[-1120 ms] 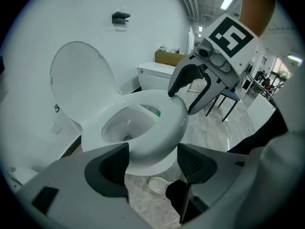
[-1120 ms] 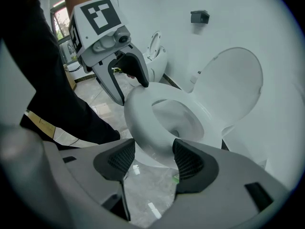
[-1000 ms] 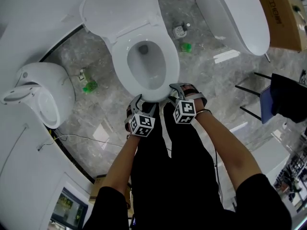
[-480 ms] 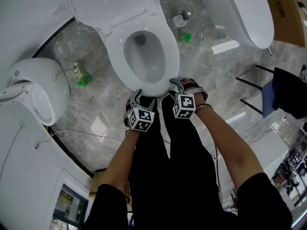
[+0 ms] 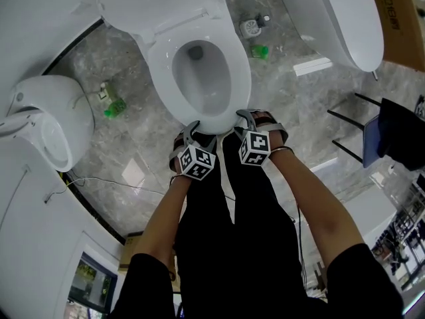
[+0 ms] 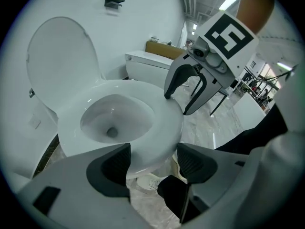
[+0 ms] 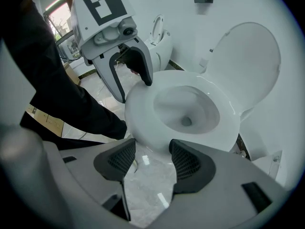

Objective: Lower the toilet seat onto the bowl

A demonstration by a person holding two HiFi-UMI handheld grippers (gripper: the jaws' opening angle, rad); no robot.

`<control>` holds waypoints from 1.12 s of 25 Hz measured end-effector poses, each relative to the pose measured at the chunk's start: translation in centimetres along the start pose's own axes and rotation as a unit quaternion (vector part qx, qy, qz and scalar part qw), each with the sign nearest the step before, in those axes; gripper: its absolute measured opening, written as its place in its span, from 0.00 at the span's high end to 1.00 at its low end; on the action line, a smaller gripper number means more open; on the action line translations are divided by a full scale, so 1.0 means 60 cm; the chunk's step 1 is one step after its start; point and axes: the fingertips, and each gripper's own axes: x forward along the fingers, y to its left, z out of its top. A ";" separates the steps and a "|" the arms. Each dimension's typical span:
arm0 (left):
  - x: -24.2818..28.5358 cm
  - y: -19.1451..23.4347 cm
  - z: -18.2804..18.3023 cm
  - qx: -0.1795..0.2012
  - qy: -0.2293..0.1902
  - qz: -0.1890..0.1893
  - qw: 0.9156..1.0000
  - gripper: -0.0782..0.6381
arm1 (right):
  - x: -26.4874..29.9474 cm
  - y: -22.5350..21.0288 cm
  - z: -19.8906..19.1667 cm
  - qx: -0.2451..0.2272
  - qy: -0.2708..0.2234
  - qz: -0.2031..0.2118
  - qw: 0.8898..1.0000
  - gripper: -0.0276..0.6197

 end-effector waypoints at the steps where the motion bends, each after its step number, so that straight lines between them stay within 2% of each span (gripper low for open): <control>1: 0.004 0.001 -0.002 0.002 0.000 0.000 1.000 0.45 | 0.004 -0.001 -0.001 0.000 -0.001 -0.002 1.000 0.57; 5: 0.019 -0.001 -0.008 0.001 0.004 -0.001 1.000 0.46 | 0.019 0.002 -0.009 -0.001 -0.001 -0.007 1.000 0.57; 15: 0.049 -0.003 -0.021 -0.035 0.003 -0.007 0.999 0.46 | 0.051 0.009 -0.024 0.006 0.000 -0.001 1.000 0.57; 21: 0.078 -0.005 -0.032 -0.011 0.017 -0.003 1.000 0.46 | 0.080 0.011 -0.033 0.020 0.003 -0.003 1.000 0.57; 23: 0.084 -0.009 -0.022 0.001 0.008 -0.001 1.000 0.51 | 0.088 0.012 -0.037 0.019 0.004 -0.009 1.000 0.57; 25: 0.090 -0.003 -0.002 -0.021 -0.012 0.007 1.000 0.56 | 0.096 0.012 -0.042 0.018 0.005 -0.012 1.000 0.57; 28: 0.106 0.014 0.018 -0.073 -0.024 0.014 0.997 0.56 | 0.107 0.014 -0.049 0.017 0.004 -0.014 1.000 0.57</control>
